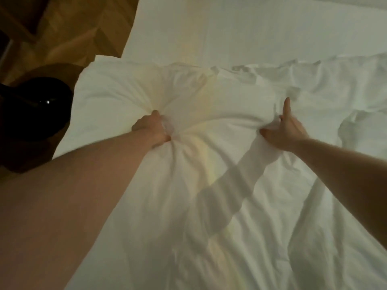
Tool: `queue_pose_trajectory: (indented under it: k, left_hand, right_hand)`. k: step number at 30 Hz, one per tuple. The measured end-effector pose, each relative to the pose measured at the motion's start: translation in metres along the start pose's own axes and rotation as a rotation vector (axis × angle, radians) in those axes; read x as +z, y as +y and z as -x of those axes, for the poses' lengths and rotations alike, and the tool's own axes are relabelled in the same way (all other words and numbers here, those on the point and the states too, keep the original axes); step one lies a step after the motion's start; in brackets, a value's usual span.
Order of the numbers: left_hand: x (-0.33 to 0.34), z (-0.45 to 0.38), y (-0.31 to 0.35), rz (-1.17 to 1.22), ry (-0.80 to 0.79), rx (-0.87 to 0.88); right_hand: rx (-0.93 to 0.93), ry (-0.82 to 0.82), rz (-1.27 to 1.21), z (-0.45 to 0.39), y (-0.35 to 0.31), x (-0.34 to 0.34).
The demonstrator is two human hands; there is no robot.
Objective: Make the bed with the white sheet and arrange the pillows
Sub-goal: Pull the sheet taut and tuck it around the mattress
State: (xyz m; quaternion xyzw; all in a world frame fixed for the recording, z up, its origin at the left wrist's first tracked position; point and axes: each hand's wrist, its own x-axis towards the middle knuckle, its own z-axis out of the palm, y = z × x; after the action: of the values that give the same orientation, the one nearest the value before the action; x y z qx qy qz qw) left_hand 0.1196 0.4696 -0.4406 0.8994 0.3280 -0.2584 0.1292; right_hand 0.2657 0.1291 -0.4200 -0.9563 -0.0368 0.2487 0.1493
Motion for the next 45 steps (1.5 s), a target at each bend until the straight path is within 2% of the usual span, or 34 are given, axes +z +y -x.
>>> queue_pose_trajectory:
  k: [2, 5, 8, 11, 13, 14, 16, 18, 20, 22, 29, 33, 37, 40, 42, 45]
  left_hand:
    - [0.015, -0.004, -0.002, -0.032, -0.026, 0.037]
    - [0.02, 0.0, -0.003, -0.05, 0.013, 0.081]
    - [0.0, 0.019, -0.005, 0.052, 0.212, 0.121]
    - [-0.027, 0.033, -0.014, 0.138, 0.42, 0.143]
    - [-0.042, 0.038, -0.025, 0.153, 0.469, 0.088]
    - [-0.047, 0.04, -0.028, 0.146, 0.415, 0.034]
    - [-0.052, 0.047, -0.025, 0.102, 0.182, -0.061]
    - [-0.052, 0.059, -0.006, 0.062, -0.053, -0.067]
    - [-0.05, 0.075, 0.025, 0.072, -0.111, -0.008]
    - [-0.048, 0.095, 0.065, 0.116, -0.089, 0.074]
    - [-0.043, 0.171, 0.252, 0.217, -0.08, 0.329]
    - [-0.018, 0.198, 0.371, 0.206, -0.038, 0.343]
    - [0.024, 0.216, 0.492, 0.248, -0.039, 0.302]
    - [0.056, 0.228, 0.579, 0.25, -0.013, 0.357]
    - [0.074, 0.232, 0.627, 0.209, -0.005, 0.404]
    - [0.092, 0.231, 0.675, 0.065, -0.018, 0.413]
  right_hand:
    - [0.008, -0.03, 0.063, -0.001, 0.003, 0.018]
    - [-0.04, 0.183, -0.001, 0.01, -0.001, 0.029]
    - [-0.092, 0.47, -0.256, 0.023, -0.019, 0.007]
    - [-0.267, 0.605, -0.401, 0.025, -0.048, -0.027]
    - [-0.332, 0.507, -0.337, 0.018, -0.066, -0.046]
    - [-0.303, 0.382, -0.295, 0.016, -0.072, -0.053]
    - [-0.194, 0.126, -0.274, 0.018, -0.071, -0.063]
    - [-0.202, 0.045, -0.229, 0.035, -0.05, -0.072]
    - [-0.297, 0.043, -0.089, 0.061, -0.012, -0.084]
    - [-0.3, 0.035, 0.032, 0.082, 0.038, -0.102]
    - [0.029, 0.231, 0.035, 0.09, 0.23, -0.212]
    - [0.094, 0.28, 0.031, 0.063, 0.341, -0.257]
    - [0.091, 0.262, 0.137, 0.033, 0.442, -0.294]
    - [0.061, 0.28, 0.24, 0.008, 0.509, -0.321]
    - [0.056, 0.324, 0.301, -0.008, 0.552, -0.345]
    - [0.031, 0.478, 0.388, -0.029, 0.609, -0.399]
